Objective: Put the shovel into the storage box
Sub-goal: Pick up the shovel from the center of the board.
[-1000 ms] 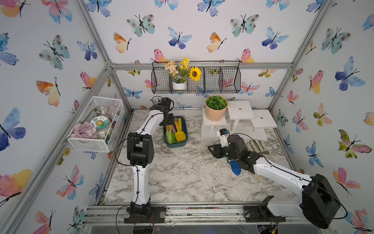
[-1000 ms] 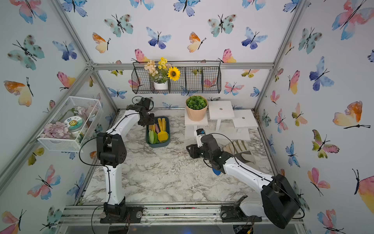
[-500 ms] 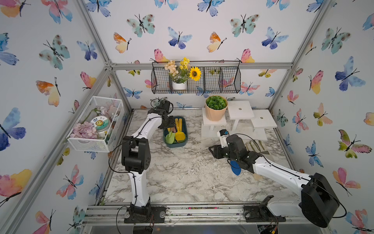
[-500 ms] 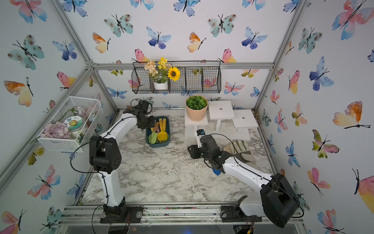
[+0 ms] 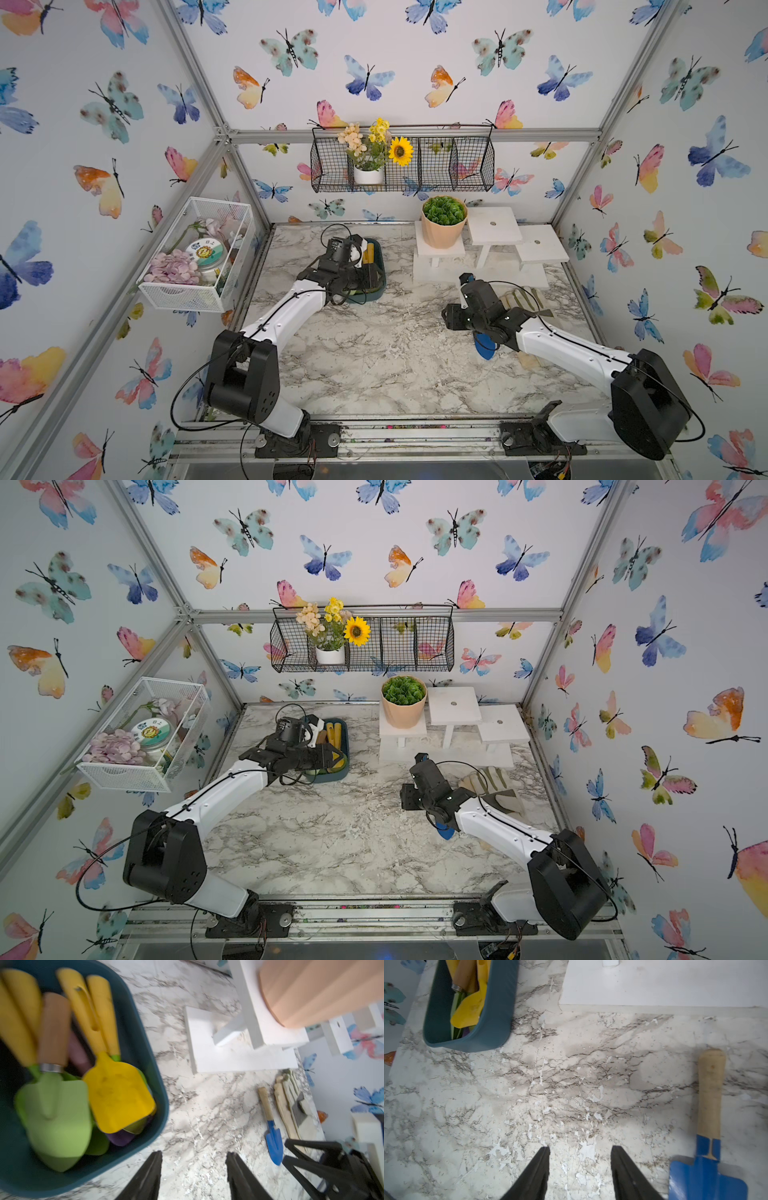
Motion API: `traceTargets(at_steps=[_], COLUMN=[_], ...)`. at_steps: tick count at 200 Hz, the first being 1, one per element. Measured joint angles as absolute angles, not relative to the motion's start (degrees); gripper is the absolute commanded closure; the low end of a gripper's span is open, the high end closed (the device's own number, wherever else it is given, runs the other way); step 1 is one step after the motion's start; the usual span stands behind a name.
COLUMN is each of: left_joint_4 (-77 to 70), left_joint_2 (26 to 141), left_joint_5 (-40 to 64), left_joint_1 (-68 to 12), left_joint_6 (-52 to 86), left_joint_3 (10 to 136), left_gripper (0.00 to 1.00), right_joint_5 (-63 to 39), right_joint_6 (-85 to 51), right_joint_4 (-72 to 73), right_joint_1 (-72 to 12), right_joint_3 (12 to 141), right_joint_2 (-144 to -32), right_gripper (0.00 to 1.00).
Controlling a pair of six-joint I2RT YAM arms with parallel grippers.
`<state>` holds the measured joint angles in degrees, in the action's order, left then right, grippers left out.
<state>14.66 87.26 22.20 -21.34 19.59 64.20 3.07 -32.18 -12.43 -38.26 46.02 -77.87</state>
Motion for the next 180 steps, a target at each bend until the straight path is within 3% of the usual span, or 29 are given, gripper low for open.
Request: traceTargets(at_steps=[97,180], left_joint_4=[3.3,2.3], left_joint_2=[84.6,84.6], left_joint_5=[25.6,23.6], left_joint_1=[-36.0,-37.0], left_joint_6=[19.3,19.0], left_joint_3=[55.2,55.1], left_gripper=[0.43,0.44], right_joint_5=[4.8,8.4], right_joint_6=[-33.5,-32.4], right_joint_4=[-18.7,-21.9], right_joint_1=[-30.9,-26.6], right_joint_3=[47.6,51.2], right_joint_2=[-81.5,-88.0], right_gripper=[0.46,0.53])
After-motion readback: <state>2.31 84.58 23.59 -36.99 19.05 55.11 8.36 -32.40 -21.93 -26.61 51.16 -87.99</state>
